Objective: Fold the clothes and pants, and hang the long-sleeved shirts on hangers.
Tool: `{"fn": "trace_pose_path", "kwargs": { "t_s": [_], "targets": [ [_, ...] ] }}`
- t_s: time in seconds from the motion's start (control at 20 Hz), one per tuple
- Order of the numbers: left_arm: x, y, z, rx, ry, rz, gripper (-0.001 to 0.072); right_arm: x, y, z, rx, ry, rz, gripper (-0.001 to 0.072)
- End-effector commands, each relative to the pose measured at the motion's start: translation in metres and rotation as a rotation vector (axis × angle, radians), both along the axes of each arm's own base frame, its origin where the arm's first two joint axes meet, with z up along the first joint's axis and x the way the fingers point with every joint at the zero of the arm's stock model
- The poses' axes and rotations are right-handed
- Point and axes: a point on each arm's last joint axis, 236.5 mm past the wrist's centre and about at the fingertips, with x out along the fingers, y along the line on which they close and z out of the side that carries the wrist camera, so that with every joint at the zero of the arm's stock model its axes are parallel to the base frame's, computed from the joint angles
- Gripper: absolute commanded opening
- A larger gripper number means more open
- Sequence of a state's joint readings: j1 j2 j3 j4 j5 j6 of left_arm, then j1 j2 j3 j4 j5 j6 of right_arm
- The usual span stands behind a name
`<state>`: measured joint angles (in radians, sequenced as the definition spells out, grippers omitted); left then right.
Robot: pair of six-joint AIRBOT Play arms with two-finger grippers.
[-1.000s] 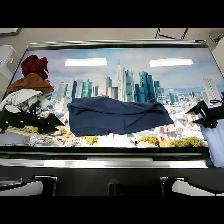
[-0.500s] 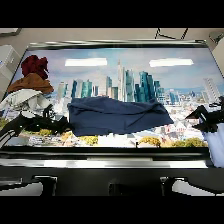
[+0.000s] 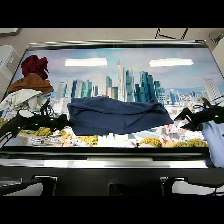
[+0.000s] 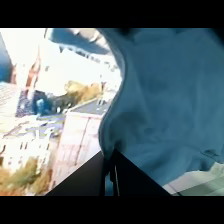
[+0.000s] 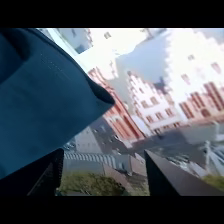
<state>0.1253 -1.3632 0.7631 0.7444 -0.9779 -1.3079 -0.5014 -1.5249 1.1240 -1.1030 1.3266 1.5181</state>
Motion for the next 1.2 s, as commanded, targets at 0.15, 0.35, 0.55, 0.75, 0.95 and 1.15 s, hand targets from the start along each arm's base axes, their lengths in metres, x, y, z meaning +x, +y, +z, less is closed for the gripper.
{"fn": "trace_pose_path", "kwargs": {
  "t_s": [0.15,0.35,0.55,0.75,0.95,1.15],
  "targets": [
    [0.005,-0.001,0.019,0.000,-0.055,0.004,0.0024,0.022,0.033,-0.034,0.060,-0.005,0.010,0.0523],
    [0.009,-0.001,0.027,-0.004,-0.079,0.009,0.0025,0.025,0.037,-0.035,0.060,0.008,0.007,0.0041],
    [0.024,0.001,0.050,0.003,-0.147,0.007,0.0025,0.036,0.029,-0.003,0.012,-0.065,0.060,0.0035],
    [0.043,-0.003,0.088,-0.008,-0.223,-0.040,0.0024,0.063,0.017,0.068,-0.072,-0.247,0.115,0.0034],
    [0.100,0.017,0.298,0.129,-0.811,-0.038,0.0023,0.106,0.004,0.250,-0.295,-0.707,0.184,0.0035],
    [0.019,0.035,0.590,0.271,-1.483,0.078,0.0023,0.049,0.010,0.545,-0.721,-1.418,0.085,0.0037]
  ]
}}
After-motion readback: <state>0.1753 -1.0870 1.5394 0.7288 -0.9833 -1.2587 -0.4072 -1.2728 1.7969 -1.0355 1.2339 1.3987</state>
